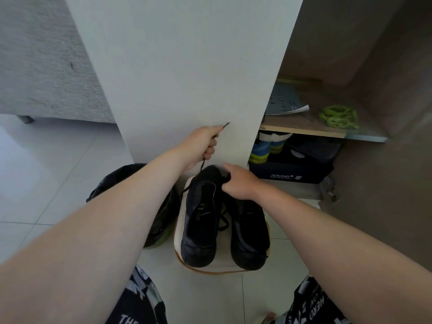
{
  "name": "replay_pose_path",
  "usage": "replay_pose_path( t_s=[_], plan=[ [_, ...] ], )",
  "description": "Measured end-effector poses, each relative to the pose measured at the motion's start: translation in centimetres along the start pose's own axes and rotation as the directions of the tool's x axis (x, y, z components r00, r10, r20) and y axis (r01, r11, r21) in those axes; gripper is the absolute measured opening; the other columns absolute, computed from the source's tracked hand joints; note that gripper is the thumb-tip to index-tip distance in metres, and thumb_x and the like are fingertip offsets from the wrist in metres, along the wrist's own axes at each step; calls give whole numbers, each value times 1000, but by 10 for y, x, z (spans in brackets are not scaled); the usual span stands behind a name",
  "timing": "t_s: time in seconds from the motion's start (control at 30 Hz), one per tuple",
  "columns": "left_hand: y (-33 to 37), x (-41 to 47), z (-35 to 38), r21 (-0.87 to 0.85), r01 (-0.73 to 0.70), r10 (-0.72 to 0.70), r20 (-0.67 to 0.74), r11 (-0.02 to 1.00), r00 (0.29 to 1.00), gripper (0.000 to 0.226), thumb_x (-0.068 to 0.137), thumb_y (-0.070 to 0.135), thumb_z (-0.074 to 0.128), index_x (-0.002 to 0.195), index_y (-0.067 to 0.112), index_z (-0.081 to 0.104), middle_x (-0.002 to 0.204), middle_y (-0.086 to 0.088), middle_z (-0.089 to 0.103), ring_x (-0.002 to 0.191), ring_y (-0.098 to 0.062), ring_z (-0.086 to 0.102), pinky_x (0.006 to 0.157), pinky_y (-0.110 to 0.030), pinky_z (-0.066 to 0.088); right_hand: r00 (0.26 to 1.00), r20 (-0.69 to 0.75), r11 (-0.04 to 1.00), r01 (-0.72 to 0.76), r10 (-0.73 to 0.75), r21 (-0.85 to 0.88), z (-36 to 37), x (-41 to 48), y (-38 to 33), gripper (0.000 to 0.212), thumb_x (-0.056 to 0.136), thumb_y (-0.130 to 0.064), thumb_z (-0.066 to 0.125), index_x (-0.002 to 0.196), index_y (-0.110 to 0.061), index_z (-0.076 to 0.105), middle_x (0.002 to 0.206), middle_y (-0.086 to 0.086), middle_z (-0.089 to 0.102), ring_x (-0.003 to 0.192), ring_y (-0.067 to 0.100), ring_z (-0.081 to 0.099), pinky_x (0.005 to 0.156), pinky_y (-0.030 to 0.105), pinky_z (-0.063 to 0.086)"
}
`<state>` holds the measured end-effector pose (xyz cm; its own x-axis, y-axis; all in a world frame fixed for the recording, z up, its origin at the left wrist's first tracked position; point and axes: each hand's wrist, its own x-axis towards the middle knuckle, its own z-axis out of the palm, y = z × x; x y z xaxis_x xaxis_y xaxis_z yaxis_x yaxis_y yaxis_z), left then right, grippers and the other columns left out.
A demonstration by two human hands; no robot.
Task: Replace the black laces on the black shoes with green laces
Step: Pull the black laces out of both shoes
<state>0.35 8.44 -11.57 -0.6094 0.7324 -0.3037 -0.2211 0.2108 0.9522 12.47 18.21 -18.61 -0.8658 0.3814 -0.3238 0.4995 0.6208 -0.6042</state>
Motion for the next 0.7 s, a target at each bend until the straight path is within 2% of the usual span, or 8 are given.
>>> replay_pose_path(
  t_s=[0.1,0.2,0.3,0.4,0.47,0.5,0.6,0.7],
  plan=[
    [6,-6,0,-89,-16,19,34,996,999,20,96,7,39,82,17,50,62,4,29,50,-10,26,46,-21,20,998,68,977,25,-11,-214,12,7,-2,53,78,-13,62,131,-13,57,129,9,62,121,29,57,102,37,48],
    [-1,-12,-1,83,-57,59,-24,995,998,22,98,9,42,88,13,60,65,3,37,50,-10,34,47,-20,27,1000,8,940,-22,26,-341,18,17,0,28,81,-11,66,109,-11,71,111,7,70,105,28,65,91,33,54],
    [-12,-16,-3,231,-48,57,-34,972,998,23,100,21,46,96,15,68,79,-1,54,58,-13,52,52,-21,43,999,-31,946,-23,14,-322,9,18,-3,11,86,-10,66,91,-9,76,96,7,72,96,25,67,81,26,52],
    [-23,-15,1,365,-70,100,-63,928,993,29,103,27,45,119,20,67,114,-3,64,96,-16,62,82,-28,52,981,-192,995,12,7,97,-13,11,-14,8,87,-8,70,86,-14,75,77,2,69,74,15,65,70,25,51],
    [-26,-15,7,390,-101,136,-64,915,989,36,105,28,40,135,23,58,133,0,58,122,-16,53,102,-31,42,967,-255,903,102,8,417,-30,2,-26,11,88,-2,69,88,-11,75,68,4,65,56,9,58,58,24,48],
    [-25,-16,11,325,-94,115,-47,941,992,37,106,30,39,138,25,56,134,0,58,125,-18,52,102,-33,42,961,-278,850,140,7,508,-38,-1,-31,11,89,0,68,87,-9,74,68,5,64,55,9,56,56,24,47],
    [-19,-19,21,26,56,-58,85,998,995,30,105,41,37,120,28,60,98,-5,70,86,-23,66,72,-31,50,955,-296,690,200,21,695,-52,-10,-38,18,91,3,65,81,-11,71,69,3,63,60,11,56,57,24,49],
    [-9,-24,21,59,185,-192,141,981,971,26,105,39,38,103,20,56,65,-1,54,46,-14,47,60,-29,44,947,-314,634,204,65,746,-55,-13,-39,22,93,6,59,85,-12,71,72,4,65,60,12,54,55,22,45]
  ],
)
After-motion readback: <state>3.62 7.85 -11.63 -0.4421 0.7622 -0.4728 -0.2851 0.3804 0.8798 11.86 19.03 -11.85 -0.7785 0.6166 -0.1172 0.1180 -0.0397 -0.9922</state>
